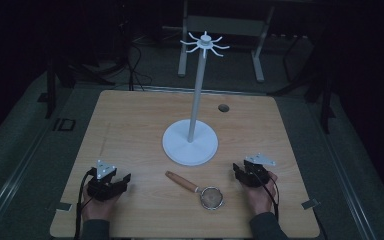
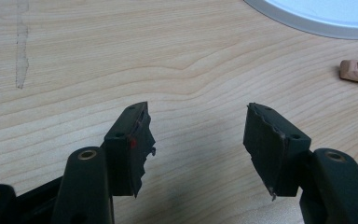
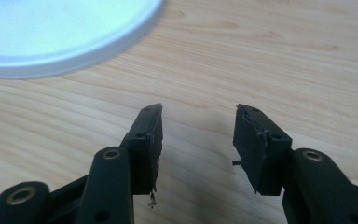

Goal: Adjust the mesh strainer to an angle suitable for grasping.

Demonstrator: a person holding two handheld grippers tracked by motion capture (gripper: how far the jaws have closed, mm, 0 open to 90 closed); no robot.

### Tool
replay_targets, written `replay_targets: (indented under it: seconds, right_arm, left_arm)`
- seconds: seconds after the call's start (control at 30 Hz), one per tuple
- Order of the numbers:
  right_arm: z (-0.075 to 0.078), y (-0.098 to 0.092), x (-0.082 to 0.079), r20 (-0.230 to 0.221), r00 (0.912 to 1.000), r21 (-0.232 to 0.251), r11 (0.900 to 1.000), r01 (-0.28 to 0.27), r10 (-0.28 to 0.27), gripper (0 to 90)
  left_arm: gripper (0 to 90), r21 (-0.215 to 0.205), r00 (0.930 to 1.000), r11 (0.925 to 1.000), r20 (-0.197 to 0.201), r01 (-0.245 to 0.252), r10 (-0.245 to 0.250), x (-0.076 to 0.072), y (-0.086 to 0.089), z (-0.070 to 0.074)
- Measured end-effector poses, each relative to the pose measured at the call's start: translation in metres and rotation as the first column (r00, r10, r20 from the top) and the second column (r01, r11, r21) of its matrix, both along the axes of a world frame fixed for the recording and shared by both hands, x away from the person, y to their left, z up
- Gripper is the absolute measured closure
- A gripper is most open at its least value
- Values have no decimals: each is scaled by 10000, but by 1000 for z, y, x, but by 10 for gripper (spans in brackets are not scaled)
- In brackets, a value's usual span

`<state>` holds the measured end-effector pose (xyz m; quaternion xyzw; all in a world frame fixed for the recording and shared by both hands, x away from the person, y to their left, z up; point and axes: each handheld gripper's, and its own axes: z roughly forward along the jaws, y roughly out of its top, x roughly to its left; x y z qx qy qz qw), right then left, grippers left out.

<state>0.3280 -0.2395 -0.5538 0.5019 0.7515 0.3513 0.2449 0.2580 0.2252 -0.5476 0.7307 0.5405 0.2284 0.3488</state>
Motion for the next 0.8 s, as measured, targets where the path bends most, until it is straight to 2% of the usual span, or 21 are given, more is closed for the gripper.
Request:
replay_targets:
  seconds: [0.13, 0.17, 0.2, 0.37, 0.57, 0.8]
  right_arm:
    - [8, 6, -5, 39, 9996, -20, 9996, -279, 279, 492]
    - [12, 12, -9, -14, 9973, -288, 9969, -731, 731, 530]
    - [14, 15, -11, -13, 9955, -506, 9943, -942, 942, 541]
    - [29, 28, -19, 89, 9881, -935, 9839, -1524, 1539, 544]
    - [45, 42, -24, 17, 9745, -1373, 9653, -2220, 2243, 538]
    - [57, 57, -24, -151, 9560, -1547, 9439, -2918, 2930, 571]
  left_arm:
    - [414, 5, 10000, 10000, 34, 22, -22, -1, 0, 1]
    - [414, 5, 10000, 10000, 44, 19, -19, -1, 0, 1]
    - [414, 20, 10000, 10000, 31, 18, -18, -1, 0, 1]
    - [414, -6, 10000, 10000, 52, 8, -8, -1, 0, 1]
    - [414, -2, 10000, 10000, 53, 10, -10, -1, 0, 1]
    - [414, 22, 10000, 10000, 41, 23, -23, -1, 0, 1]
